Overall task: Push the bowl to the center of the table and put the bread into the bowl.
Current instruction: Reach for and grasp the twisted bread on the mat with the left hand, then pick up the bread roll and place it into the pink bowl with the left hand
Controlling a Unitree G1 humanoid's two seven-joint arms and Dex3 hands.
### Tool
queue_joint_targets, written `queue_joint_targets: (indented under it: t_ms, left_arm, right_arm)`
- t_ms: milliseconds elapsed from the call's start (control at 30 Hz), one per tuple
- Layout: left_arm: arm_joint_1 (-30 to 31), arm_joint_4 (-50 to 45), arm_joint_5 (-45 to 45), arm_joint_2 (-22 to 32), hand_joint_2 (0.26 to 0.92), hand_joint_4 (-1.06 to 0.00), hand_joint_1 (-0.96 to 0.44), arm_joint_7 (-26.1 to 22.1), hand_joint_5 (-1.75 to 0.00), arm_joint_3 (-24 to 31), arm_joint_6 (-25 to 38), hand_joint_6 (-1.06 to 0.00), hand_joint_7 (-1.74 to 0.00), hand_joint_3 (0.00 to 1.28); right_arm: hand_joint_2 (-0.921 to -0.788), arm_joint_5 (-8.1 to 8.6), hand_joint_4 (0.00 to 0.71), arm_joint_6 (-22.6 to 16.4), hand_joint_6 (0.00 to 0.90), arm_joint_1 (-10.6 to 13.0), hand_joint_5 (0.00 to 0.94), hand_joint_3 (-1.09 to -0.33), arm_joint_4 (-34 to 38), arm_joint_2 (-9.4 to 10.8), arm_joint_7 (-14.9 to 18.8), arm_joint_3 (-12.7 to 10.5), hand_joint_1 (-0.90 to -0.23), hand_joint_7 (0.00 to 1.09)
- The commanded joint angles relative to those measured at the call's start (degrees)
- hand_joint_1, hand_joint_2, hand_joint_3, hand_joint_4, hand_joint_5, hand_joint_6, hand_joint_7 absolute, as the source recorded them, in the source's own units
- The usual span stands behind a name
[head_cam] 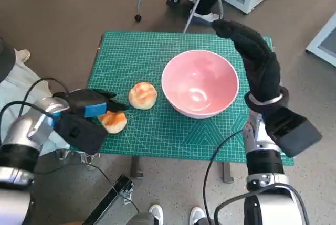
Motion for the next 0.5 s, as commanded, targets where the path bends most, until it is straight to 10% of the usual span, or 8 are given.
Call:
queue_joint_targets:
  t_ms: [33, 67, 133, 200, 500]
  left_arm:
    - [-0.73, 3.36, 2.51, -0.99, 0.881, -0.53, -0.06, 2.52, -0.05, -2.39, -1.38, -0.63, -0.08, 0.03]
    - [-0.99, 3.78, 2.24, -0.92, 0.889, -0.55, -0.06, 2.83, -0.06, -2.39, -1.98, -0.66, -0.09, 0.04]
    - [-1.46, 4.53, 1.26, -0.71, 0.908, -0.71, -0.23, 3.09, -0.11, -2.18, -3.21, -0.59, -0.84, 0.13]
    - [-1.92, 5.15, -0.18, -0.44, 0.914, -0.62, -0.12, 2.93, -0.65, -1.56, -4.52, -0.6, -1.06, 0.14]
    - [-4.31, 5.08, -10.4, 0.79, 0.92, -0.55, 0.0, -3.07, -1.37, 4.23, -6.03, -0.72, -0.98, 0.1]
  right_arm:
    - [-0.921, 0.19, 0.364, 0.35, -0.001, 1.54, 0.007, -0.686, 0.55, -0.14, -0.01, 0.07, -0.584, 0.93]
    - [-0.921, 0.36, 0.363, 0.43, -0.001, 1.54, 0.007, -0.687, 0.68, -0.14, 0.12, 0.04, -0.583, 0.93]
    - [-0.921, 0.65, 0.361, 0.58, -0.001, 1.52, 0.006, -0.687, 0.91, -0.15, 0.29, -0.01, -0.587, 0.92]
    - [-0.921, 0.92, 0.361, 0.71, -0.001, 1.49, 0.005, -0.686, 1.1, -0.15, 0.42, -0.05, -0.588, 0.92]
    - [-0.921, 2.33, 0.361, 1.01, -0.001, 1.73, 0.005, -0.678, 1.53, -0.15, 1.3, -0.46, -0.598, 0.91]
